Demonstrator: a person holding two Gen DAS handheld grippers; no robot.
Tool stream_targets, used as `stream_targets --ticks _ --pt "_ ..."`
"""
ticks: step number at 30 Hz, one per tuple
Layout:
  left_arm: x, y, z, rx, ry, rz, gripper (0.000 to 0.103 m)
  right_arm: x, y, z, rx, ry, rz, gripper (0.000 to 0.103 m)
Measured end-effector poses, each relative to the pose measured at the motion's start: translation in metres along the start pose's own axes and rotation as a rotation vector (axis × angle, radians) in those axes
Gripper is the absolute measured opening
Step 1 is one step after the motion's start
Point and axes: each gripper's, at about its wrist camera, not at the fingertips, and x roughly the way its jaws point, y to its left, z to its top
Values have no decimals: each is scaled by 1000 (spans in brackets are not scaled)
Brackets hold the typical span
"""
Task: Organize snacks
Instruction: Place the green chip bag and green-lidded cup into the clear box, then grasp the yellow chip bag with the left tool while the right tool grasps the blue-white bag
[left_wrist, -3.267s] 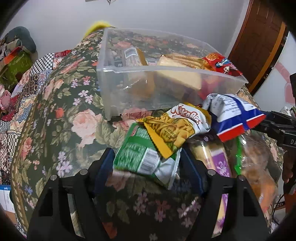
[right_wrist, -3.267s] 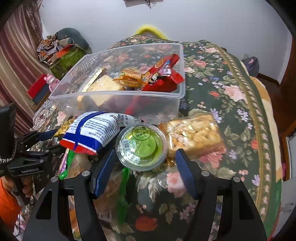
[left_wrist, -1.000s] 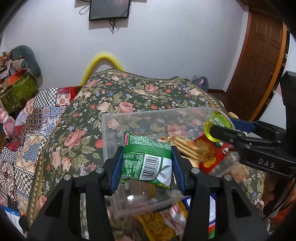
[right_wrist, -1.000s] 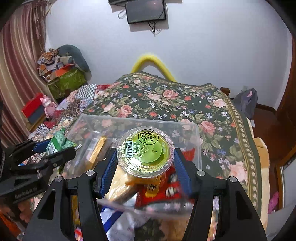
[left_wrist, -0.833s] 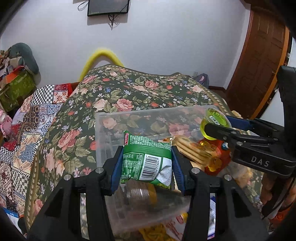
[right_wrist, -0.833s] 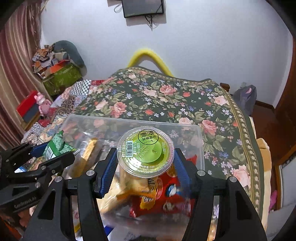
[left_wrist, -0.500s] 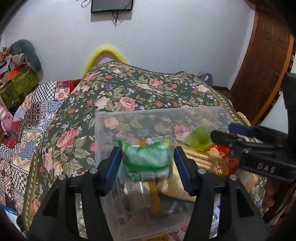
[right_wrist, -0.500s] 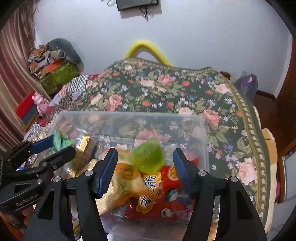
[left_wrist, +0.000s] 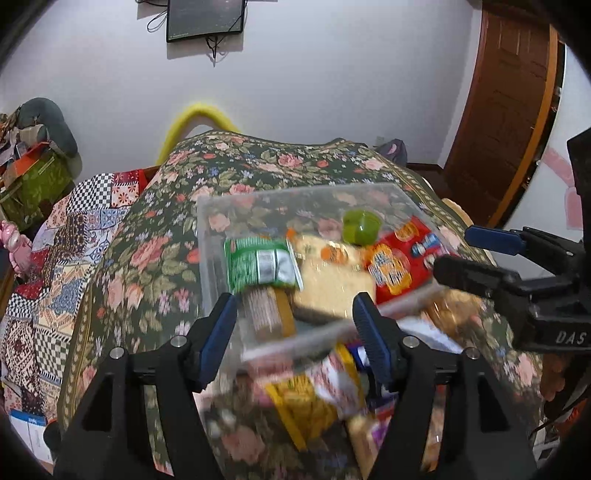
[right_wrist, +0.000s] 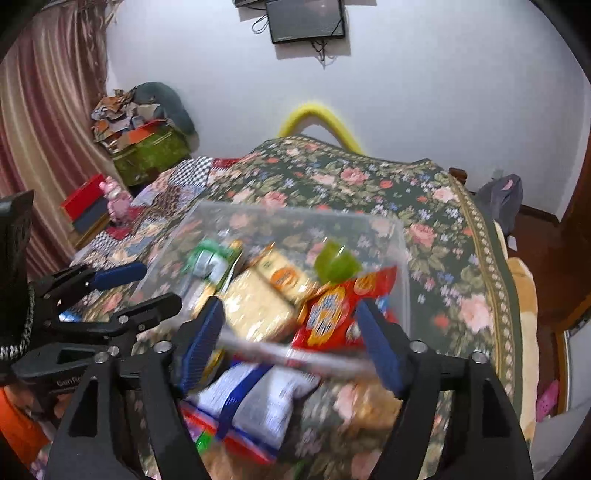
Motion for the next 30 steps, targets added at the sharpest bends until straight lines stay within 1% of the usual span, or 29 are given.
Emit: stream_targets --ticks 3,7,10,13,17,21,25,28,30 --pt "-8 2 -15 -7 14 -1 68 -1 4 -16 19 7 16 85" --pt "-12 10 -36 -21 46 10 68 18 12 -34 25 70 33 85" --pt "-11 16 -49 -39 69 26 70 33 18 -41 28 118 28 85" --pt "-7 19 -57 -47 90 32 71 44 20 -46 26 145 7 85" --pt "-3 16 -59 -50 103 19 73 46 19 -53 19 153 5 85" --pt "2 6 -57 -52 96 1 83 35 9 -57 26 153 0 85" --pt "10 -4 -54 -54 98 -16 88 25 -2 -63 29 158 -7 85" --pt "19 -8 -52 -61 110 -21 89 22 -10 -68 38 169 -12 85" --pt "28 -10 -52 -63 124 -18 89 23 -14 -70 51 177 0 85"
